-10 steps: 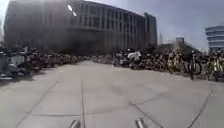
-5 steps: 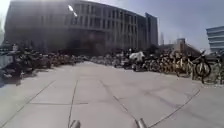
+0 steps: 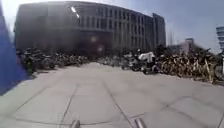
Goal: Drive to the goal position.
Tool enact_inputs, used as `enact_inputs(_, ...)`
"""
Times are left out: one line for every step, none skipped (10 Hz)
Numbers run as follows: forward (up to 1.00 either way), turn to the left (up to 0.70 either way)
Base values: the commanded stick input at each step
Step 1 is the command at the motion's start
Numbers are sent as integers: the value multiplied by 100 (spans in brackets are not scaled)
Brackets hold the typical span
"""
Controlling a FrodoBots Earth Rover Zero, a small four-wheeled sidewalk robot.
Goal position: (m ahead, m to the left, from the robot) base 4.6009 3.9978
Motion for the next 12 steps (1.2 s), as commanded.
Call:
enact_inputs(100,0)
enact_inputs(100,0)
enact_inputs(100,0)
enact_inputs(100,0)
enact_inputs(100,0)
enact_inputs(100,0)
enact_inputs(100,0)
enact_inputs(100,0)
enact_inputs(100,0)
enact_inputs(100,0)
enact_inputs(100,0)
enact_inputs(100,0)
